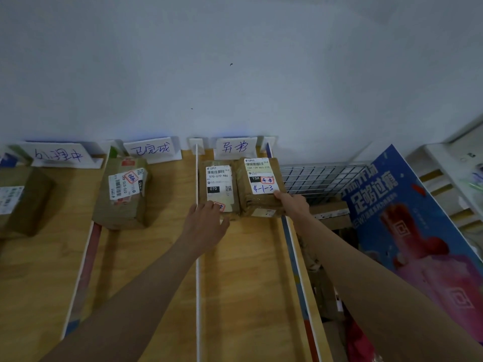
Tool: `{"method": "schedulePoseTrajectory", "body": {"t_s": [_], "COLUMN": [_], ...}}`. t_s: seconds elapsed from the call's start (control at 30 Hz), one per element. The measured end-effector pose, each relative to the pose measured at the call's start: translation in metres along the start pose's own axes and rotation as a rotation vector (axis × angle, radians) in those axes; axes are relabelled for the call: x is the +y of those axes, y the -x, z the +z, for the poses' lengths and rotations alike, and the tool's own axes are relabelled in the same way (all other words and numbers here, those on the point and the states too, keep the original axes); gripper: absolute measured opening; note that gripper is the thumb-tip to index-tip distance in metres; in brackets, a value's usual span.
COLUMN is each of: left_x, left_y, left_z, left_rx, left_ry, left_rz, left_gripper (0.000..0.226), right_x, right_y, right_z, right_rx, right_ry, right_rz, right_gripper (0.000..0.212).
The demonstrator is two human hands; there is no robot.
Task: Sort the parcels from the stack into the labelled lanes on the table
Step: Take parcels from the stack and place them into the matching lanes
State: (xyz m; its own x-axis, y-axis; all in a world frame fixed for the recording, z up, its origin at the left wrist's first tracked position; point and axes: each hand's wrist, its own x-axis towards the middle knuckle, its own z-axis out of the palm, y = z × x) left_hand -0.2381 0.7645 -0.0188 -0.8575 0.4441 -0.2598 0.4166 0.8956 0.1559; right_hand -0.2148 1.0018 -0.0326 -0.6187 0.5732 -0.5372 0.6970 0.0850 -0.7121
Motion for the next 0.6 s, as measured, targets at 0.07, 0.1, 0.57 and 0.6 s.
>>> {"method": "schedulePoseTrajectory", "body": {"t_s": [0.07,0.1,0.57,0.6], "left_x": [-0.001,-0.002,-0.006,-0.006], "left_y": [-0.001,-0.001,0.0,0.001], "left_z": [0.001,0.002,0.009,0.009], "left_rx": [-0.001,-0.001,0.028,0.03], "left_ry": [0.0,-0.003,-0.029,-0.035], "left_rz": [-0.005,-0.007,0.024,0.029], "left_gripper": [0.051,0.051,0.049,0.049], "right_x": [0.0,0.001,0.004,0.003], "right_y": [-0.005,-0.006,-0.009,-0.007], "right_z": [0.001,0.001,0.012,0.012], "right_rx": [-0.005,-0.006,0.039,0.044], "right_ry": [0.001,0.008,0.27,0.268], "right_rz": [0.017,0.022,0.023,0.019], "right_gripper": [0.052,0.054,0.07,0.067]}}
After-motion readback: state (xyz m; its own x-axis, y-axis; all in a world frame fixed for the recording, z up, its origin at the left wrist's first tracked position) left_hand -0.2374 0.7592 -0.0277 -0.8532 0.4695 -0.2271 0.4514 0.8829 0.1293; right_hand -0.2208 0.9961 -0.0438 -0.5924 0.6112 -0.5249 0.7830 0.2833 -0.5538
